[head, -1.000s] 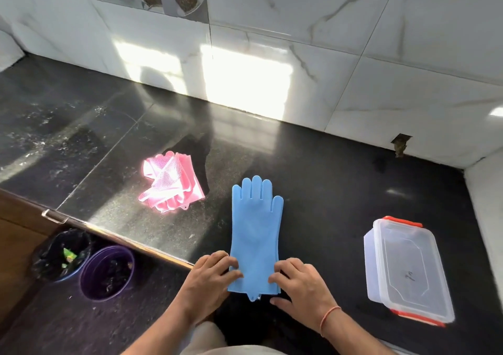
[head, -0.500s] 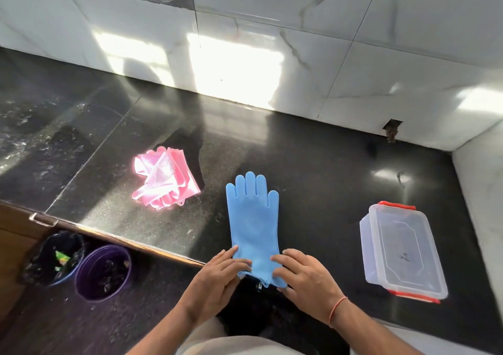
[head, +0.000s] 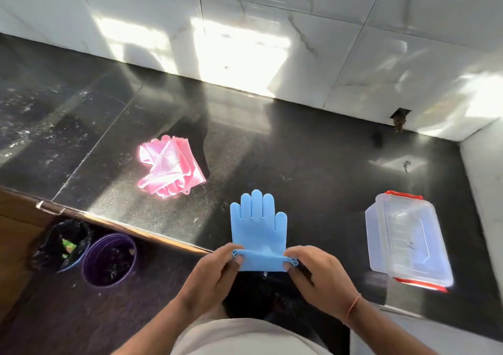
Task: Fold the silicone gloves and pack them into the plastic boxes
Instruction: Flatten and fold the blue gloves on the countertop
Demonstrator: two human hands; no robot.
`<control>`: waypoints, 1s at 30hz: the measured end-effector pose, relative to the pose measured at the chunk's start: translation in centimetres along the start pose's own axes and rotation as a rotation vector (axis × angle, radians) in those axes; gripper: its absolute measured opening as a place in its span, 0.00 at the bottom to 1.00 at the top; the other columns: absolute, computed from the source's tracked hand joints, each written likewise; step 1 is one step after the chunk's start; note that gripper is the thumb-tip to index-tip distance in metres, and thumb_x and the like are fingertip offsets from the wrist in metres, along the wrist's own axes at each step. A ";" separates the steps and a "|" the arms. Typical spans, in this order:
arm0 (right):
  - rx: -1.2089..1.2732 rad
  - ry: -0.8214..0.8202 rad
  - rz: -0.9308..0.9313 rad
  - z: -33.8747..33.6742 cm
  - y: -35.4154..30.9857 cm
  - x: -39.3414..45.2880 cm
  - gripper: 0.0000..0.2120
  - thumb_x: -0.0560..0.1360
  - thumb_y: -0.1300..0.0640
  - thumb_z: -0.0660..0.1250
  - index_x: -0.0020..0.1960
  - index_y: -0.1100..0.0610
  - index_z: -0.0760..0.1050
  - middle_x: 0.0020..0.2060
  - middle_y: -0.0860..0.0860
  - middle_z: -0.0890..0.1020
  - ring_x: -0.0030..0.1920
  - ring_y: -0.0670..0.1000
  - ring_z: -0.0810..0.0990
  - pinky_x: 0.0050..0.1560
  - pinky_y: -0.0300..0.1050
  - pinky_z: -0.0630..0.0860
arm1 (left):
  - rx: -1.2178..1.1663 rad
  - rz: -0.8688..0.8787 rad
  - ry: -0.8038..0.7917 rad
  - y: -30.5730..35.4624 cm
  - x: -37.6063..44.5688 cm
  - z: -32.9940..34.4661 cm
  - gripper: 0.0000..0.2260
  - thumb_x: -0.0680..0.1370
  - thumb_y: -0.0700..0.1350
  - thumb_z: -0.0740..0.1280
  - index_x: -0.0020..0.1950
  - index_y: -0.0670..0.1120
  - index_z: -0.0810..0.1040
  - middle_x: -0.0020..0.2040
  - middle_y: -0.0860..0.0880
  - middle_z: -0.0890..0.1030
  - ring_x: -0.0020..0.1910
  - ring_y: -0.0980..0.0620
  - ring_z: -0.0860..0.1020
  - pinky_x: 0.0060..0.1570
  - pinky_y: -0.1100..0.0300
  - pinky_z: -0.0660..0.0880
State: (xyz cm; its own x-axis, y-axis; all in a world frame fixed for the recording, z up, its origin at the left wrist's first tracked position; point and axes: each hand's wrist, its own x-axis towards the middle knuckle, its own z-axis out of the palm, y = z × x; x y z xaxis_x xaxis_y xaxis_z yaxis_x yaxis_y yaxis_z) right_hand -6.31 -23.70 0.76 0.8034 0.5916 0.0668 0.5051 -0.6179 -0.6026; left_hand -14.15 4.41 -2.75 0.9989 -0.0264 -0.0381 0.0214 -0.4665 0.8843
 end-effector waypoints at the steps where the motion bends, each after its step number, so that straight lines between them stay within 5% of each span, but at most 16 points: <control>1: 0.014 0.003 0.040 -0.3 -0.3 1.1 0.07 0.82 0.50 0.68 0.59 0.47 0.80 0.48 0.40 0.86 0.45 0.44 0.83 0.47 0.45 0.83 | -0.015 -0.015 0.020 0.2 0.9 -0.4 0.13 0.88 0.59 0.59 0.64 0.57 0.80 0.47 0.61 0.84 0.43 0.56 0.83 0.43 0.61 0.79; 5: 0.075 -0.029 0.207 -0.7 -0.6 5.7 0.08 0.84 0.51 0.68 0.62 0.42 0.76 0.48 0.38 0.86 0.43 0.40 0.83 0.46 0.40 0.81 | 0.103 -0.102 0.079 0.1 5.4 -1.4 0.15 0.87 0.62 0.54 0.64 0.58 0.75 0.47 0.61 0.82 0.47 0.60 0.82 0.41 0.69 0.75; 11: 0.126 -0.051 0.369 0.8 0.8 11.3 0.06 0.84 0.50 0.66 0.59 0.44 0.76 0.44 0.43 0.85 0.42 0.49 0.84 0.47 0.50 0.82 | 0.301 -0.277 0.113 -1.5 10.9 -1.4 0.11 0.90 0.58 0.54 0.66 0.56 0.72 0.49 0.55 0.82 0.43 0.57 0.81 0.38 0.61 0.71; 15: 0.104 -0.033 0.461 2.3 2.1 12.8 0.05 0.83 0.50 0.65 0.58 0.44 0.77 0.41 0.42 0.83 0.40 0.47 0.81 0.44 0.45 0.74 | 0.353 -0.345 0.130 -2.0 12.2 -1.2 0.12 0.89 0.59 0.58 0.65 0.52 0.72 0.48 0.53 0.82 0.44 0.50 0.80 0.41 0.55 0.71; 18: 0.098 0.002 0.529 3.1 2.7 13.4 0.04 0.83 0.51 0.65 0.57 0.46 0.77 0.39 0.44 0.83 0.41 0.49 0.81 0.43 0.45 0.72 | 0.307 -0.392 0.125 -1.9 12.7 -0.9 0.15 0.87 0.61 0.61 0.68 0.53 0.72 0.47 0.56 0.81 0.44 0.55 0.81 0.39 0.58 0.71; 24: 0.101 0.069 0.594 3.4 2.9 14.1 0.03 0.84 0.50 0.64 0.56 0.48 0.75 0.40 0.46 0.83 0.43 0.55 0.82 0.46 0.51 0.79 | 0.238 -0.330 0.135 -1.1 12.9 -0.8 0.22 0.82 0.53 0.72 0.74 0.51 0.74 0.56 0.54 0.79 0.50 0.55 0.79 0.50 0.57 0.78; 27: 0.048 0.101 0.594 3.7 2.3 13.8 0.07 0.83 0.50 0.64 0.60 0.49 0.75 0.50 0.45 0.83 0.48 0.56 0.83 0.49 0.52 0.80 | 0.334 -0.271 0.153 -0.9 12.3 -0.2 0.23 0.84 0.52 0.70 0.77 0.48 0.73 0.65 0.50 0.77 0.58 0.48 0.80 0.60 0.46 0.81; 30: -0.128 0.206 0.509 4.6 1.2 12.7 0.21 0.82 0.51 0.65 0.74 0.51 0.71 0.70 0.46 0.76 0.67 0.55 0.77 0.61 0.55 0.80 | 0.600 -0.120 0.163 -1.1 11.7 0.6 0.28 0.85 0.56 0.66 0.82 0.47 0.69 0.80 0.50 0.71 0.75 0.43 0.73 0.66 0.42 0.78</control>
State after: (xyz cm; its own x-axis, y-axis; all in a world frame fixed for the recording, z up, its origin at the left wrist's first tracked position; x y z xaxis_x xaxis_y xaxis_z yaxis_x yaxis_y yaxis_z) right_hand 3.04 -14.56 -2.78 0.9942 0.0973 -0.0451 0.0620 -0.8645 -0.4988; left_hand -2.55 4.09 -4.50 0.9854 0.1703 -0.0076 0.1546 -0.8737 0.4613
